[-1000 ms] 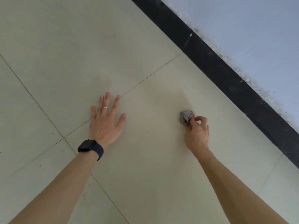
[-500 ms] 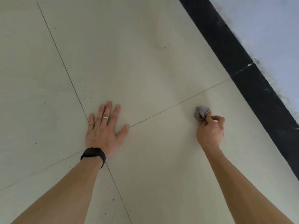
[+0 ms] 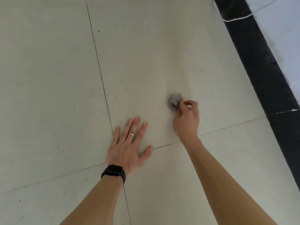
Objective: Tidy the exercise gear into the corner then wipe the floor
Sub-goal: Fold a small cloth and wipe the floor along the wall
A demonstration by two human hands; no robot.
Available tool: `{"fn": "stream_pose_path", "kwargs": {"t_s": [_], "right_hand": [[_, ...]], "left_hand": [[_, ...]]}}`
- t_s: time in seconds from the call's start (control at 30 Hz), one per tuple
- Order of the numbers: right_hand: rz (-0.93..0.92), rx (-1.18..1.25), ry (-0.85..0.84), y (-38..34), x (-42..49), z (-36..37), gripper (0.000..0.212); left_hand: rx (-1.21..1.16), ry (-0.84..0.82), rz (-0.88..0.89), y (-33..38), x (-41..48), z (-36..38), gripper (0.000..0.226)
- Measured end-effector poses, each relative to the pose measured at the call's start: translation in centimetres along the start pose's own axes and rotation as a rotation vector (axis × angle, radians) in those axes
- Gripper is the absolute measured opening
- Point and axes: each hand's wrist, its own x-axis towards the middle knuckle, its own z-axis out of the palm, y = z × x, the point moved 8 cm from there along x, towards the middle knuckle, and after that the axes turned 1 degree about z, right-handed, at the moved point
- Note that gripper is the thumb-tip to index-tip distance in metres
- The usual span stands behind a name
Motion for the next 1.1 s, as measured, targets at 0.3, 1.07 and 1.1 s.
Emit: {"fn": "stream_pose_path", "kwargs": {"t_s": [0.3,1.07,1.1], "right_hand": [[0.082,-0.119,0.059,3.1,3.6,-1.1,0.048],[-0.525,-0.129,-0.259,-1.6,-10.2,0.0,0.05],[-0.413,-0.155,-0.217,-1.8,-6.9,0.3,0.049]], "left_hand": [[0.006,-0.008,-0.009,-0.1,0.0,0.3,0.084],[-0.045,0.037,-0.014,-0.2,0.1,0.0,0.066],[-0.043,0.043,-0.016,-0.2,0.0,0.0,0.066]]}}
